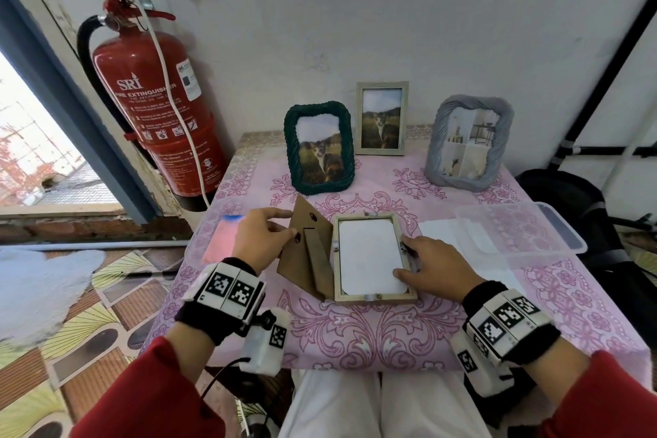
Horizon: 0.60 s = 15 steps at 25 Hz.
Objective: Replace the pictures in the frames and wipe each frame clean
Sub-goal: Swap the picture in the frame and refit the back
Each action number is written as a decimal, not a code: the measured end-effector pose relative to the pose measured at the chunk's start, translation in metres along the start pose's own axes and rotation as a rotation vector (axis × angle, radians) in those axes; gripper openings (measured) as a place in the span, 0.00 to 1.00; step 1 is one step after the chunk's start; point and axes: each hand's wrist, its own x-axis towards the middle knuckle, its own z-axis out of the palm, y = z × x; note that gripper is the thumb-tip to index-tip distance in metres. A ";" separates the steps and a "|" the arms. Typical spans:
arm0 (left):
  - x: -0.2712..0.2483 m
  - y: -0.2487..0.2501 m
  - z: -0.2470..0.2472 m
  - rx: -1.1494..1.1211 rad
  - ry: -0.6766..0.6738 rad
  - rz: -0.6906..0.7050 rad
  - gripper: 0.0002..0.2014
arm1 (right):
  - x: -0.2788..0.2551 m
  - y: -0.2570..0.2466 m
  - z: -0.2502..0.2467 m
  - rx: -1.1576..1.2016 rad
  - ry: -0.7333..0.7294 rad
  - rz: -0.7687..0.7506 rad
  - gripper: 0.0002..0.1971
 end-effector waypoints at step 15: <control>-0.008 0.011 0.033 -0.354 -0.069 0.052 0.19 | 0.000 0.001 -0.007 0.183 0.030 0.018 0.22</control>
